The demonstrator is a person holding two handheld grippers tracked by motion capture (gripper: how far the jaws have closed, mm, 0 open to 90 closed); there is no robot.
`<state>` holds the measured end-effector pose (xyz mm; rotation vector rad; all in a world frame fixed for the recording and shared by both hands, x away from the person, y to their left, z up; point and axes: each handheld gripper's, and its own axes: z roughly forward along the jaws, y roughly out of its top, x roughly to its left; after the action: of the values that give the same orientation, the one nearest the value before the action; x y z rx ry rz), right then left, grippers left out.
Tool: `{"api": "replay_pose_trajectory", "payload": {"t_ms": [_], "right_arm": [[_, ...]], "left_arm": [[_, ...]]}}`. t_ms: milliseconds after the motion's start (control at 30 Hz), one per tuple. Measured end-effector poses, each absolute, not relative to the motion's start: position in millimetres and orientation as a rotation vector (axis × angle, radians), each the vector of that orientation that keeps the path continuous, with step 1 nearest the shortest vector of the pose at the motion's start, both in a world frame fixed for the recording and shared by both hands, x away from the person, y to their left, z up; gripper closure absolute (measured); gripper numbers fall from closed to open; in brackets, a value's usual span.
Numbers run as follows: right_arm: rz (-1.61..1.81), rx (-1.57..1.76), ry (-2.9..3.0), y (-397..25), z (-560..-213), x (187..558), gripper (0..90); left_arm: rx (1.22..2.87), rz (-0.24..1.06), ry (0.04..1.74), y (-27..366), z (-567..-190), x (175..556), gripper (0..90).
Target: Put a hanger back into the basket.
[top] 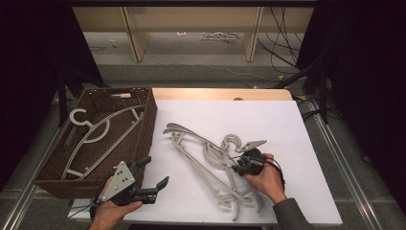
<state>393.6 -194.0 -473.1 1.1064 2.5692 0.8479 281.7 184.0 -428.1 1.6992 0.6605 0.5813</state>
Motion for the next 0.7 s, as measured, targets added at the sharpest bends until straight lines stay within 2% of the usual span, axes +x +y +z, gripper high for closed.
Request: {"api": "replay_pose_trajectory", "payload": {"t_ms": [267, 400, 700], "right_arm": [[0.835, 1.088, 2.58, -191.3, -475.0, 399.1, 70.8], [0.815, 1.088, 2.586, -189.9, -474.0, 398.9, 76.7], [0.811, 1.011, 2.535, -191.4, -464.3, 395.9, 79.1]], "left_arm": [[1.711, 0.582, 0.652, 183.1, -429.5, 282.2, 16.7], [1.712, 0.582, 0.652, 183.0, -429.5, 282.6, 16.7], [1.709, 0.584, 0.661, 184.5, -428.4, 282.7, 16.8]]}}
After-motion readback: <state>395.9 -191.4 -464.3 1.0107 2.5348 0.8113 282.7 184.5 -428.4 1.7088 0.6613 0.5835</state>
